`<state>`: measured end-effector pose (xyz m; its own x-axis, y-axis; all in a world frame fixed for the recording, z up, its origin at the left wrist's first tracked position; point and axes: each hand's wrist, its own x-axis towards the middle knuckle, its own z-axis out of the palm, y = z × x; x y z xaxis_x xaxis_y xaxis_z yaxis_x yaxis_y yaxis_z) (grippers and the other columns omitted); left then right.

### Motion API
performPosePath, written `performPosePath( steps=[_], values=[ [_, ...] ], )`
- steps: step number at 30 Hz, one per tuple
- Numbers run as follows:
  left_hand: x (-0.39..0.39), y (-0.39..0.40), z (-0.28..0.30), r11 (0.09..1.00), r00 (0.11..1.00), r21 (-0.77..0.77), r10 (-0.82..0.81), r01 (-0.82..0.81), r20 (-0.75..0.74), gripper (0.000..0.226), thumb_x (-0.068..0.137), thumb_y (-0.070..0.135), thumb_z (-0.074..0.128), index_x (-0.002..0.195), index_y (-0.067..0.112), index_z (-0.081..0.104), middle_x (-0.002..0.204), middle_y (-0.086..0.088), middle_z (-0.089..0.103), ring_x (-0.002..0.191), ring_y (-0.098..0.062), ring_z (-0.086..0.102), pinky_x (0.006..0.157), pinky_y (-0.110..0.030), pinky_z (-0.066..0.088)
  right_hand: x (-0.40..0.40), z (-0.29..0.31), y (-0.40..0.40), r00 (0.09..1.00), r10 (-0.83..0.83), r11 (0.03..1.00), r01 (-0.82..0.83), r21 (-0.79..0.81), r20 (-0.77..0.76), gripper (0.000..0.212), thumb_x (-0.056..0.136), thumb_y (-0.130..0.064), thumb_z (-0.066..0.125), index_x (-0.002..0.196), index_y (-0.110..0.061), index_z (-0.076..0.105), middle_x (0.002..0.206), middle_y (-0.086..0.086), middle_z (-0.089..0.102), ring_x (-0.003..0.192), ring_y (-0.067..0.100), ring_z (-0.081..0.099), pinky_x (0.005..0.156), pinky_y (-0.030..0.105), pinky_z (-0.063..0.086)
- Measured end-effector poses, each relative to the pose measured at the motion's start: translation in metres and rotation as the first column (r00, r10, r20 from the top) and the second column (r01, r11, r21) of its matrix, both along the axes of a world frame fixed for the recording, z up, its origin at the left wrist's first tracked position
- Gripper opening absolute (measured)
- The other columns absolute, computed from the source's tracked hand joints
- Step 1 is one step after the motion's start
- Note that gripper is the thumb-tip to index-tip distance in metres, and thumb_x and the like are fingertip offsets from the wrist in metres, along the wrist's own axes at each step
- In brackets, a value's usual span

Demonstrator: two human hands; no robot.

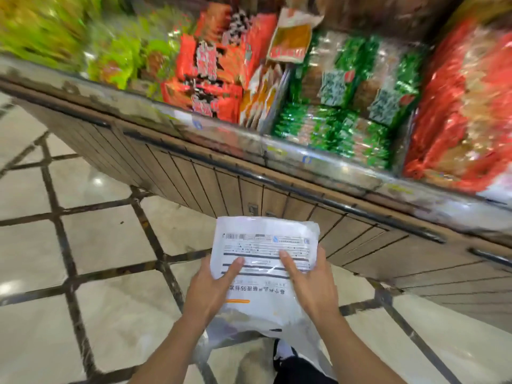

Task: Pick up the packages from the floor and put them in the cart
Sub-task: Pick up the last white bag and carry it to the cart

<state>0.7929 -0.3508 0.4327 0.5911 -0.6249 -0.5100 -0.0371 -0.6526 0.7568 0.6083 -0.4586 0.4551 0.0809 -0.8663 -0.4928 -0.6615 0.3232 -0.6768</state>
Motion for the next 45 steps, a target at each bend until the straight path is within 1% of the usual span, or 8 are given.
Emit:
performPosePath(
  steps=[11, 16, 19, 23, 29, 36, 40, 45],
  values=[
    [-0.056, -0.059, 0.309, 0.941, 0.956, -0.190, -0.252, 0.278, 0.152, 0.088, 0.059, 0.100, 0.057, 0.116, 0.034, 0.068, 0.101, 0.008, 0.078, 0.091, -0.015, 0.074, 0.083, -0.039, 0.061, -0.091, 0.315, -0.013, 0.984, -0.155, 0.944, 0.174, -0.280, 0.091, 0.088, 0.084, -0.077, 0.064, 0.155, -0.032, 0.038, 0.143, 0.001, 0.063, 0.130, 0.031, 0.060, 0.086, 0.037, 0.043],
    [-0.146, -0.108, 0.414, 0.792, 0.846, -0.319, -0.430, 0.521, 0.315, 0.093, 0.063, 0.100, 0.052, 0.123, 0.031, 0.068, 0.104, 0.011, 0.077, 0.093, -0.012, 0.073, 0.083, -0.039, 0.060, -0.192, 0.406, -0.020, 0.948, -0.283, 0.841, 0.318, -0.438, 0.145, 0.111, 0.061, -0.102, 0.053, 0.146, -0.030, 0.049, 0.134, -0.001, 0.068, 0.125, 0.030, 0.065, 0.099, 0.044, 0.052],
    [-0.225, -0.130, 0.459, 0.659, 0.756, -0.374, -0.535, 0.652, 0.377, 0.079, 0.074, 0.089, 0.056, 0.128, 0.033, 0.066, 0.105, 0.014, 0.075, 0.090, -0.008, 0.071, 0.070, -0.024, 0.053, -0.276, 0.446, -0.014, 0.920, -0.369, 0.782, 0.383, -0.492, 0.131, 0.112, 0.062, -0.103, 0.049, 0.145, -0.029, 0.051, 0.134, -0.003, 0.070, 0.125, 0.029, 0.066, 0.100, 0.044, 0.052],
    [-0.348, -0.149, 0.493, 0.515, 0.679, -0.448, -0.618, 0.731, 0.398, 0.097, 0.062, 0.100, 0.053, 0.132, 0.034, 0.065, 0.116, 0.009, 0.075, 0.103, -0.017, 0.072, 0.086, -0.039, 0.058, -0.400, 0.483, 0.013, 0.860, -0.495, 0.680, 0.473, -0.560, 0.124, 0.126, 0.050, -0.112, 0.039, 0.146, -0.031, 0.053, 0.136, -0.006, 0.070, 0.127, 0.025, 0.065, 0.103, 0.047, 0.053],
    [-0.558, -0.118, 0.528, 0.246, 0.450, -0.443, -0.774, 0.862, 0.445, 0.036, 0.092, 0.061, 0.063, 0.117, 0.037, 0.074, 0.096, 0.019, 0.078, 0.088, -0.002, 0.072, 0.069, -0.022, 0.049, -0.588, 0.509, 0.089, 0.708, -0.699, 0.567, 0.632, -0.528, 0.096, 0.116, 0.061, -0.106, 0.043, 0.150, -0.032, 0.046, 0.143, -0.001, 0.063, 0.129, 0.035, 0.061, 0.101, 0.048, 0.050],
    [-0.761, -0.081, 0.524, 0.083, 0.293, -0.427, -0.842, 0.900, 0.453, 0.060, 0.076, 0.083, 0.056, 0.116, 0.042, 0.074, 0.100, 0.012, 0.079, 0.092, -0.012, 0.074, 0.087, -0.040, 0.059, -0.753, 0.507, 0.179, 0.507, -0.845, 0.364, 0.777, -0.513, 0.170, 0.118, 0.064, -0.103, 0.048, 0.154, -0.027, 0.040, 0.147, 0.000, 0.060, 0.129, 0.032, 0.062, 0.103, 0.048, 0.052],
    [-0.866, -0.065, 0.526, -0.054, 0.147, -0.370, -0.857, 0.927, 0.494, 0.026, 0.094, 0.061, 0.061, 0.101, 0.041, 0.076, 0.070, 0.021, 0.074, 0.064, 0.004, 0.068, 0.062, -0.026, 0.048, -0.832, 0.501, 0.213, 0.385, -0.905, 0.253, 0.832, -0.494, 0.184, 0.105, 0.070, -0.097, 0.052, 0.150, -0.029, 0.046, 0.140, -0.004, 0.063, 0.126, 0.029, 0.064, 0.100, 0.040, 0.052],
    [-1.000, -0.071, 0.514, -0.166, 0.039, -0.350, -0.860, 0.922, 0.509, 0.047, 0.087, 0.074, 0.057, 0.097, 0.033, 0.078, 0.067, 0.007, 0.073, 0.065, -0.006, 0.067, 0.056, -0.026, 0.043, -0.942, 0.491, 0.226, 0.269, -0.958, 0.188, 0.845, -0.500, 0.095, 0.106, 0.067, -0.103, 0.042, 0.147, -0.033, 0.046, 0.134, -0.005, 0.068, 0.117, 0.025, 0.068, 0.094, 0.041, 0.055]
  ],
)
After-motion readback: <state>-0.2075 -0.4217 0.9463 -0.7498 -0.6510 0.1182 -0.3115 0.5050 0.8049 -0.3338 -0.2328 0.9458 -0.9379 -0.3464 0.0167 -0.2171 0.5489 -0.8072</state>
